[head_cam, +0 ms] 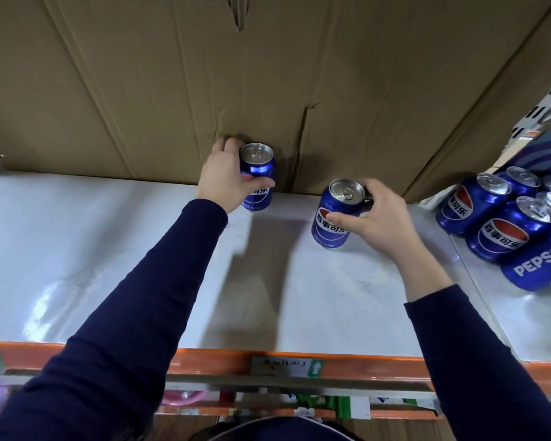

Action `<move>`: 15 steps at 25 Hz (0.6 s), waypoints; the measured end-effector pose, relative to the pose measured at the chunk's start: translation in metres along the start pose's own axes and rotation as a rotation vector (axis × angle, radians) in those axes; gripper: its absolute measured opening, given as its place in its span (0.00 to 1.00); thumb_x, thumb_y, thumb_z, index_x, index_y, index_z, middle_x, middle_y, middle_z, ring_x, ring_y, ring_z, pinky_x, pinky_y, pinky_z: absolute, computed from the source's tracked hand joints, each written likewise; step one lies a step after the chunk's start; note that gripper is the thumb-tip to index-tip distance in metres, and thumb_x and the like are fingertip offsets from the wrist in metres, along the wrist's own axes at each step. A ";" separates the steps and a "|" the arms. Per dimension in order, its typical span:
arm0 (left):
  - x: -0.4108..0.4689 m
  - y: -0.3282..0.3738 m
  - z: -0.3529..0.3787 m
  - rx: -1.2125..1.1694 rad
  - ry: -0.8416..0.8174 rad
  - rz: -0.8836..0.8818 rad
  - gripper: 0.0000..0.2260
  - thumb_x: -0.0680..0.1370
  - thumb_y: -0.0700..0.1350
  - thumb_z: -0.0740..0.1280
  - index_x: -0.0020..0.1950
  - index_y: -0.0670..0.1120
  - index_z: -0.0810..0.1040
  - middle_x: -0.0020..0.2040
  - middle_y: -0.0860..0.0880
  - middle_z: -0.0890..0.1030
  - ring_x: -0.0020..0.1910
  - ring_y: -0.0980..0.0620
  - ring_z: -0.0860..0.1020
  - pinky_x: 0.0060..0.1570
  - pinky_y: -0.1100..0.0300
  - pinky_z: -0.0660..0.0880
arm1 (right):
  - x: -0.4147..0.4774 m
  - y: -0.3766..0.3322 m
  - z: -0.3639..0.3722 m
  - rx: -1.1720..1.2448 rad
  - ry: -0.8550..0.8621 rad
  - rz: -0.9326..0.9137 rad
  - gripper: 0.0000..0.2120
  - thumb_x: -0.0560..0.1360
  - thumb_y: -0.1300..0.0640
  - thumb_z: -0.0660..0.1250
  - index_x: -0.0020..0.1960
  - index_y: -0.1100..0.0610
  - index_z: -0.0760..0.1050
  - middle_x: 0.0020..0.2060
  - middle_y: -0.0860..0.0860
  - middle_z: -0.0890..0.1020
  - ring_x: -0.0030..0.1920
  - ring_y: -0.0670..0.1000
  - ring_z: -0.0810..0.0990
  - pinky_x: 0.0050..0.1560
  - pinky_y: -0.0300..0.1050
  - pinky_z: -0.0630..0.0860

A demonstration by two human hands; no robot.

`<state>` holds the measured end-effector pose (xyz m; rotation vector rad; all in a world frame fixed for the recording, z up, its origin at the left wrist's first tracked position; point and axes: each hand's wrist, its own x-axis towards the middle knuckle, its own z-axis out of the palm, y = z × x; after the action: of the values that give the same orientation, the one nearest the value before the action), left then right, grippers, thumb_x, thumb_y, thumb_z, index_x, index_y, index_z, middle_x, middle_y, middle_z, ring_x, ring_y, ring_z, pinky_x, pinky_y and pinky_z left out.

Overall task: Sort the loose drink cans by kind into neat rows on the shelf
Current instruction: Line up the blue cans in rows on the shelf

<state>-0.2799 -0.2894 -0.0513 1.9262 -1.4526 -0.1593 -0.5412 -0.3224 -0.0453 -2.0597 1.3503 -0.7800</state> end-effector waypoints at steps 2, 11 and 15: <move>-0.008 -0.004 0.000 -0.012 -0.042 -0.010 0.31 0.66 0.55 0.78 0.61 0.40 0.71 0.58 0.42 0.74 0.53 0.44 0.75 0.48 0.58 0.69 | 0.007 -0.010 0.010 0.047 0.007 -0.007 0.30 0.62 0.47 0.80 0.60 0.51 0.73 0.50 0.44 0.79 0.48 0.41 0.76 0.41 0.27 0.70; -0.103 -0.034 0.005 0.235 -0.099 -0.013 0.14 0.75 0.46 0.65 0.58 0.42 0.78 0.58 0.43 0.76 0.58 0.42 0.72 0.59 0.54 0.66 | 0.069 -0.052 0.055 -0.001 -0.070 0.024 0.34 0.64 0.52 0.80 0.64 0.57 0.68 0.56 0.51 0.76 0.53 0.48 0.74 0.48 0.40 0.68; -0.104 -0.032 0.010 0.280 -0.038 -0.019 0.12 0.74 0.48 0.63 0.52 0.43 0.80 0.52 0.45 0.76 0.54 0.44 0.72 0.55 0.55 0.66 | 0.062 -0.048 0.061 0.030 -0.021 0.013 0.35 0.65 0.53 0.79 0.66 0.57 0.67 0.58 0.52 0.77 0.54 0.49 0.75 0.51 0.42 0.70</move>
<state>-0.2966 -0.1984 -0.1099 2.1704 -1.5481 -0.0006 -0.4474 -0.3560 -0.0417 -2.0288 1.3319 -0.7666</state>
